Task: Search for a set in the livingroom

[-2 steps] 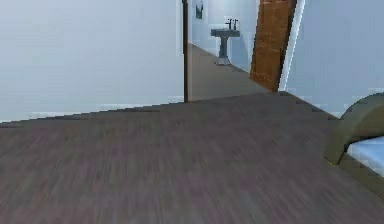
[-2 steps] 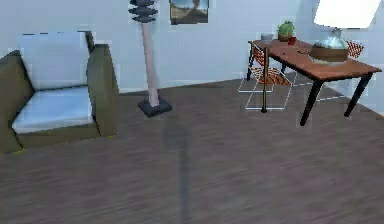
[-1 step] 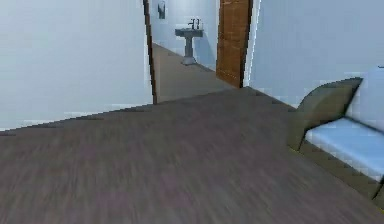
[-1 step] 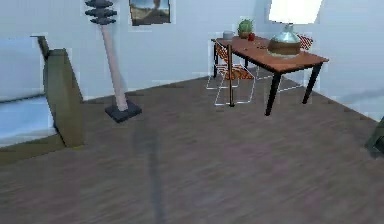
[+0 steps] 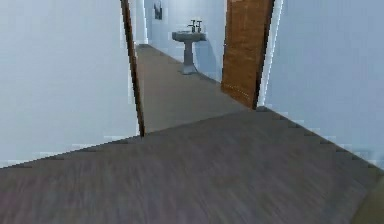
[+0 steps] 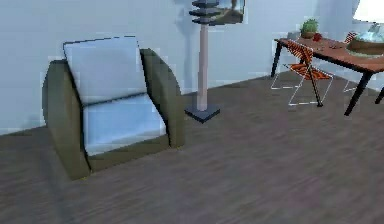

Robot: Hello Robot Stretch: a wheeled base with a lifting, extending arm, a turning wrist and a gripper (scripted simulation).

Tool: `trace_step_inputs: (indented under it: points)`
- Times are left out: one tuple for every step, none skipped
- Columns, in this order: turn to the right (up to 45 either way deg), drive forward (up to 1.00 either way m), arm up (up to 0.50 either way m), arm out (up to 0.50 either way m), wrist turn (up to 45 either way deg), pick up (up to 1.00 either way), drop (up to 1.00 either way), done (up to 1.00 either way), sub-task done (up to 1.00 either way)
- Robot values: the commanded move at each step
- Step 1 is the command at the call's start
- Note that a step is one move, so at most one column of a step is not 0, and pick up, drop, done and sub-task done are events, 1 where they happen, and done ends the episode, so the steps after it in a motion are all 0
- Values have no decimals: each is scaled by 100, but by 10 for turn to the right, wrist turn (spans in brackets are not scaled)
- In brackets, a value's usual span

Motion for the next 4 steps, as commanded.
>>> trace_step_inputs:
  points:
    - [0,100,0,0,0,0,0,0,0]
    - [0,100,0,0,0,0,0,0,0]
    - [90,0,0,0,0,0,0,0,0]
    - [0,20,0,0,0,0,0,0,0]
